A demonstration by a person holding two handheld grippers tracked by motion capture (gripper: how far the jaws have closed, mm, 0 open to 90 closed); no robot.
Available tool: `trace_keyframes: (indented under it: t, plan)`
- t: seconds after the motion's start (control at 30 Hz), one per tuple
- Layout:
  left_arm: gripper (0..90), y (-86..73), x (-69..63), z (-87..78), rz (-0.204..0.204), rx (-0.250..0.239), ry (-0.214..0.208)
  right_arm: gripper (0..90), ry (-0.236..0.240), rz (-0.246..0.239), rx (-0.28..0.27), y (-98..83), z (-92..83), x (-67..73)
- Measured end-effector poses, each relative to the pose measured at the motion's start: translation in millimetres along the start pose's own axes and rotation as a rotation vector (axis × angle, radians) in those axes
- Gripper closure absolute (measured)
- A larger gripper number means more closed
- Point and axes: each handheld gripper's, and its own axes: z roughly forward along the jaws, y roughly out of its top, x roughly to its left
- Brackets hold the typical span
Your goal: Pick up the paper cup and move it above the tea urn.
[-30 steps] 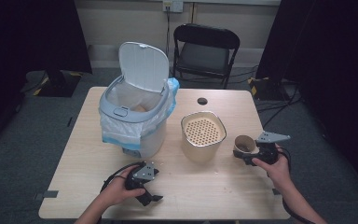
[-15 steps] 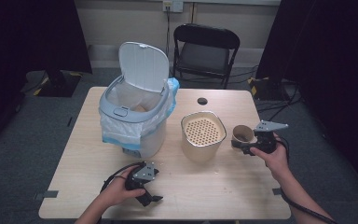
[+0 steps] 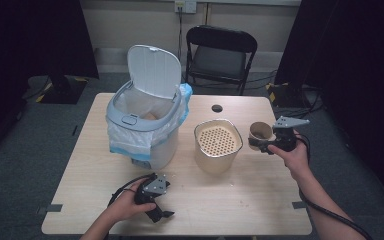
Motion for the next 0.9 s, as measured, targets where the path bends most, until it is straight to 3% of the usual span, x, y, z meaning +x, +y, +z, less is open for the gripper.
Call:
trace_keyframes:
  t: [0.33, 0.9]
  plan:
    - [0.0, 0.0, 0.0, 0.0, 0.000, 0.000, 0.000, 26.0, -0.010, 0.005, -0.004, 17.0, 11.0, -12.2]
    - [0.0, 0.0, 0.0, 0.0, 0.000, 0.000, 0.000, 26.1, -0.039, 0.015, -0.026, 27.1, 24.8, -34.2]
